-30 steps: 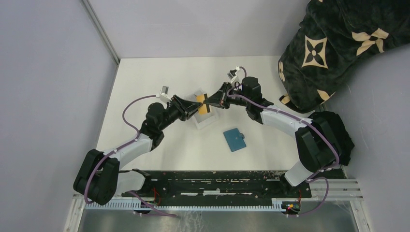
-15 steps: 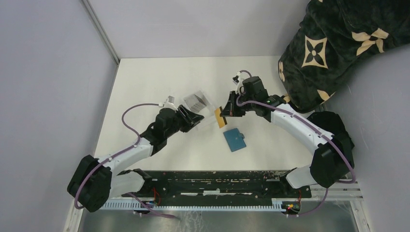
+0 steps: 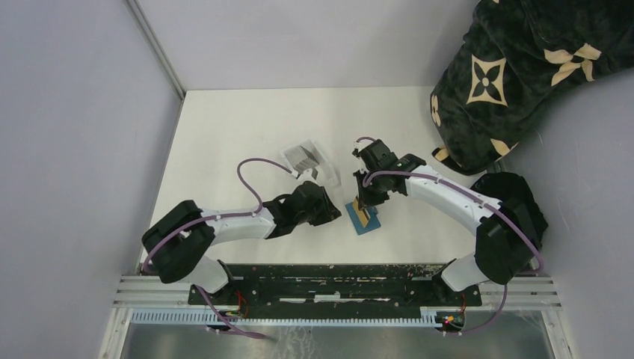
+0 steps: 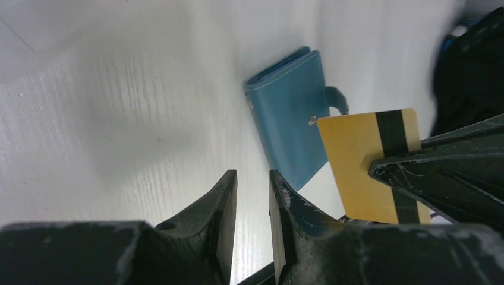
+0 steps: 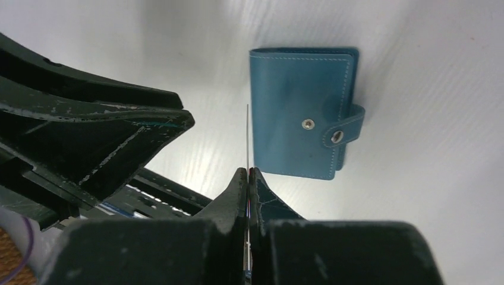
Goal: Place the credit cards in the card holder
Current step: Open the card holder at the center of the board.
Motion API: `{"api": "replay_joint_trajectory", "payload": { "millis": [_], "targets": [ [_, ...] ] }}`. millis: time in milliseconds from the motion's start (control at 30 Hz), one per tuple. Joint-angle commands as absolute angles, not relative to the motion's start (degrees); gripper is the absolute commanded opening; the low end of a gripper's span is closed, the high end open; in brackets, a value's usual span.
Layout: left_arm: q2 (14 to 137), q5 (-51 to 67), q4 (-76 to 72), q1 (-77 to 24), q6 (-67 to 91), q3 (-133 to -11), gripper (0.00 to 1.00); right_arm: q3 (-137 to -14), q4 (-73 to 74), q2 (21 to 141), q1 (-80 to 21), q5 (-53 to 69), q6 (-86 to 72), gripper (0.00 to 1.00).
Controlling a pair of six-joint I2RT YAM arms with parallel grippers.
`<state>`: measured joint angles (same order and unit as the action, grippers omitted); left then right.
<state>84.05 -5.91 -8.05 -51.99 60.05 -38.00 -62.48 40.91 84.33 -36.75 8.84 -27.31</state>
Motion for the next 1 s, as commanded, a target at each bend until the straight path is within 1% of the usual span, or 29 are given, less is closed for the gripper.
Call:
{"api": "replay_joint_trajectory", "payload": {
  "millis": [0, 267, 567, 967],
  "targets": [
    [87.5, -8.7, -8.5, -54.1, 56.8, -41.5, 0.33, -62.1, 42.8, 85.9, -37.3, 2.7, -24.7, 0.01],
    [92.6, -8.9, -8.4, -56.6, 55.9, -44.5, 0.31, -60.2, 42.8, 86.5, -37.5, -4.3, -23.2, 0.01],
    [95.6, -8.7, -7.3, -57.9, 55.6, -46.5, 0.31, -58.8, 41.9, 86.4, -37.5, -11.2, -22.0, 0.01],
    [96.3, -9.1, -6.5, -58.1, 55.7, -46.6, 0.31, -55.9, 38.3, 86.8, -37.3, -9.3, -22.6, 0.01]
  ]
}}
